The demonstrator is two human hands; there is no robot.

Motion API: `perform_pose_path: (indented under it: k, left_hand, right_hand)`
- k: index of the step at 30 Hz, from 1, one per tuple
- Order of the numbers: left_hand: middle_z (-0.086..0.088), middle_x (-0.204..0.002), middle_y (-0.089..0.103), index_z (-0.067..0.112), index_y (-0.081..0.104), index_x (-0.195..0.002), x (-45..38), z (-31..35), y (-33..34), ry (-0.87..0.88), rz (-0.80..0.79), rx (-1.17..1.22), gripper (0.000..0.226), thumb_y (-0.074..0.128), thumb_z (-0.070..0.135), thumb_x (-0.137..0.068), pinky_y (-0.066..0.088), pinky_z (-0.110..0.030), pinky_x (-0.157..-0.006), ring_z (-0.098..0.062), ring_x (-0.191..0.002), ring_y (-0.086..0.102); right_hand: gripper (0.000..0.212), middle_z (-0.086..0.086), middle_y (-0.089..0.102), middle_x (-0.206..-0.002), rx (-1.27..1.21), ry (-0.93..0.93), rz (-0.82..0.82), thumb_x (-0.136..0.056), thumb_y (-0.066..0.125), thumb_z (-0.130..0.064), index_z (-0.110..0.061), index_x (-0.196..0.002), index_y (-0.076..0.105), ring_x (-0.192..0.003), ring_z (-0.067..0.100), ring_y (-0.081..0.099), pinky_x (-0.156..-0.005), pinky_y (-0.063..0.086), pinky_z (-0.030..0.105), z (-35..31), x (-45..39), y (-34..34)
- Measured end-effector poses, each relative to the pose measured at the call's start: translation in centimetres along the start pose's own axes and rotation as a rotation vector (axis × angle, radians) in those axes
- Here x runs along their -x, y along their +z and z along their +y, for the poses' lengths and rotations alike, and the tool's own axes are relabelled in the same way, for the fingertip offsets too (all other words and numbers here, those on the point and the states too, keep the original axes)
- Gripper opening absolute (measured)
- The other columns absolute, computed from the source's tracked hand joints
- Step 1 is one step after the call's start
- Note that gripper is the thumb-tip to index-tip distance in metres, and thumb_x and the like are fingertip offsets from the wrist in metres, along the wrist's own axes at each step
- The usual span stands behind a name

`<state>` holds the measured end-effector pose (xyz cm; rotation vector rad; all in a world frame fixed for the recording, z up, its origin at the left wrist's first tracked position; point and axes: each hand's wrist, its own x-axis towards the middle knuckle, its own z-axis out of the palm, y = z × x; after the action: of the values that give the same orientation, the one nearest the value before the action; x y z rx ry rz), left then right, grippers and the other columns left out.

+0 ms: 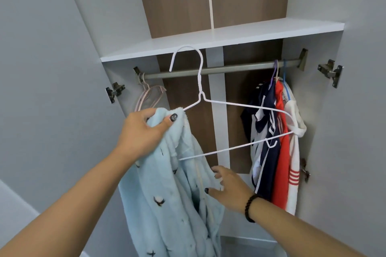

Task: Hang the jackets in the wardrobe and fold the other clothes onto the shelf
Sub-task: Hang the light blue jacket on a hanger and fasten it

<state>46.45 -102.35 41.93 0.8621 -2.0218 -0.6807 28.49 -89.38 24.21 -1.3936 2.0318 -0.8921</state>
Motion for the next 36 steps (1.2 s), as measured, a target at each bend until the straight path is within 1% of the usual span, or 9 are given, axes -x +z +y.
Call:
perform_pose_path:
  k: [6,12,15,18,21,27,31,33,36]
  left_hand:
    - [0.02,-0.071,0.069,0.042,0.072,-0.079,1.0,-0.2,-4.7,-0.012,0.051,0.046,0.011,0.073,0.051,-0.073,0.044,-0.019,-0.06,0.005,-0.063,0.06]
    - [0.021,-0.063,0.065,0.042,0.071,-0.072,1.8,-1.1,-7.6,-0.014,0.083,0.085,0.005,0.069,0.047,-0.072,0.042,-0.008,-0.052,0.007,-0.055,0.055]
    - [0.02,-0.061,0.063,0.039,0.071,-0.07,2.2,-1.8,-8.2,-0.022,0.092,0.1,0.006,0.069,0.043,-0.073,0.041,-0.009,-0.051,0.005,-0.054,0.051]
    - [0.017,-0.061,0.063,0.029,0.072,-0.071,2.3,-3.2,-9.2,-0.048,0.11,0.075,0.01,0.077,0.035,-0.076,0.041,-0.01,-0.051,0.004,-0.054,0.051]
    - [0.015,-0.058,0.061,0.021,0.07,-0.071,2.5,-5.8,-10.6,-0.112,0.138,-0.036,0.014,0.076,0.027,-0.083,0.039,-0.011,-0.049,0.002,-0.053,0.05]
    - [0.008,-0.052,0.046,0.012,0.064,-0.066,2.9,-10.9,-11.4,-0.17,0.08,-0.252,0.048,0.074,0.059,-0.074,0.03,-0.017,-0.046,-0.004,-0.048,0.038]
    - [0.009,-0.051,0.048,0.021,0.069,-0.073,2.3,-11.8,-9.9,-0.12,0.013,-0.271,0.039,0.063,0.06,-0.07,0.033,-0.015,-0.046,-0.002,-0.048,0.038]
    - [0.01,-0.05,0.048,0.025,0.069,-0.075,1.7,-11.9,-9.2,-0.097,-0.045,-0.275,0.038,0.063,0.061,-0.069,0.033,-0.016,-0.046,-0.002,-0.047,0.038]
    - [0.006,-0.05,0.052,0.029,0.069,-0.076,1.0,-12.1,-8.3,-0.078,-0.09,-0.265,0.031,0.064,0.059,-0.071,0.035,-0.016,-0.047,-0.002,-0.047,0.039]
  right_hand:
    - [0.094,-0.008,0.036,-0.135,-0.14,0.097,-0.101,-0.063,0.058,-0.077,-0.034,-0.142,0.03,-0.111,0.008,0.041,-0.092,0.036,0.019,-0.3,-1.8,4.6]
    - [0.086,-0.01,0.038,-0.129,-0.083,0.022,-0.174,-0.07,0.062,-0.068,-0.034,-0.142,0.03,-0.113,0.009,0.045,-0.097,0.038,0.02,-1.5,-3.1,7.7]
    - [0.046,-0.002,0.058,-0.116,-0.185,0.004,-0.234,-0.082,0.063,-0.043,-0.022,-0.122,0.055,-0.103,0.014,0.058,-0.093,0.05,0.029,-2.9,-4.2,9.8]
    - [0.021,-0.001,0.066,-0.104,-0.263,0.05,-0.155,-0.094,0.051,-0.023,-0.018,-0.11,0.063,-0.092,0.014,0.061,-0.081,0.051,0.023,-3.2,-5.2,10.9]
    - [0.016,0.002,0.065,-0.096,-0.108,0.041,-0.054,-0.095,0.049,-0.022,-0.013,-0.1,0.061,-0.086,0.015,0.061,-0.076,0.051,0.025,-1.7,-6.6,9.5]
    - [0.015,-0.005,0.065,-0.094,0.174,-0.07,0.04,-0.087,0.064,-0.032,-0.02,-0.094,0.069,-0.086,0.011,0.06,-0.068,0.045,0.016,1.1,-9.4,2.1]
    - [0.009,-0.006,0.051,-0.092,0.346,-0.07,0.066,-0.083,0.067,-0.025,-0.026,-0.082,0.059,-0.088,0.018,0.06,-0.075,0.048,0.029,1.5,-10.3,-2.7]
    - [0.028,-0.004,0.043,-0.091,0.43,-0.033,0.067,-0.081,0.064,-0.014,-0.03,-0.074,0.042,-0.087,0.02,0.056,-0.073,0.047,0.031,2.1,-10.3,-4.3]
    - [0.02,0.001,0.049,-0.095,0.308,0.067,0.163,-0.08,0.063,-0.007,-0.02,-0.08,0.047,-0.084,0.02,0.053,-0.072,0.044,0.032,3.2,-9.7,-6.2]
